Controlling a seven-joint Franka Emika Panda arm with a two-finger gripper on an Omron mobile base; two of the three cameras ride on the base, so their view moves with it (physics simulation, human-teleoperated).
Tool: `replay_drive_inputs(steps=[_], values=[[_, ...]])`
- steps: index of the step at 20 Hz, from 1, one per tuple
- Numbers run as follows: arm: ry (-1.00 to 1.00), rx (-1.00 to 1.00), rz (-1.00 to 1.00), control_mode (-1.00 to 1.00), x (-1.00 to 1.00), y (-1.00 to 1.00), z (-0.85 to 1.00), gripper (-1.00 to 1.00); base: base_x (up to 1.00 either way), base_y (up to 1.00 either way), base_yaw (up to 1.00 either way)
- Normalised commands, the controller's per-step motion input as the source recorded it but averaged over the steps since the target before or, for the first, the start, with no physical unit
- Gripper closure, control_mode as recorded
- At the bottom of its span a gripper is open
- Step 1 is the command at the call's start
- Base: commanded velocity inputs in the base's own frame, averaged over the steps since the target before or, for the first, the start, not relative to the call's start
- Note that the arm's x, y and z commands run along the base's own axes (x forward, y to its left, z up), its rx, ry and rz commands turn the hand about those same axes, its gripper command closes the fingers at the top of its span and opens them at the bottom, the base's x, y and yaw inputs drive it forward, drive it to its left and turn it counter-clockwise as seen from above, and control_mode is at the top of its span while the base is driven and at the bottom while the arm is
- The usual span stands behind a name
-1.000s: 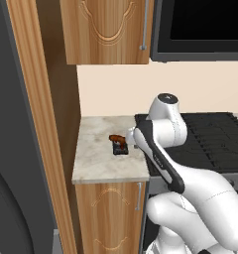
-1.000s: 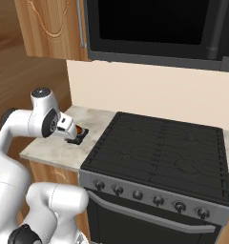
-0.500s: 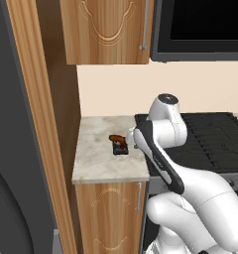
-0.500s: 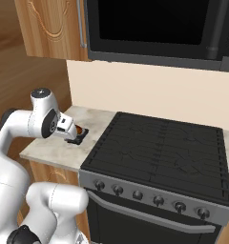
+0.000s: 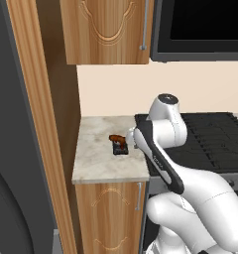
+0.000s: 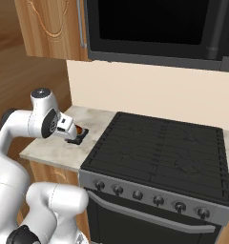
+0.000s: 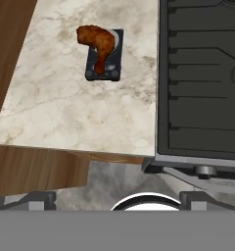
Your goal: Take the chicken drumstick from the fridge and place it on the digital scale on the counter by the fridge. Wait a few seconds for a reading, then move it to the plate on the dining counter.
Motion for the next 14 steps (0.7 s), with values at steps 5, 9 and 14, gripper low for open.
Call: replay_drive_inputs(steps=[5, 9, 14], values=[[0.0, 0.0, 0.0, -1.0, 0.0, 0.0, 0.0, -1.0, 0.0, 0.0, 0.0], [0.0, 0.0, 0.0, -1.0, 0.0, 0.0, 0.0, -1.0, 0.0, 0.0, 0.0], [0.0, 0.0, 0.0, -1.0, 0.0, 0.0, 0.0, -1.0, 0.0, 0.0, 0.0]])
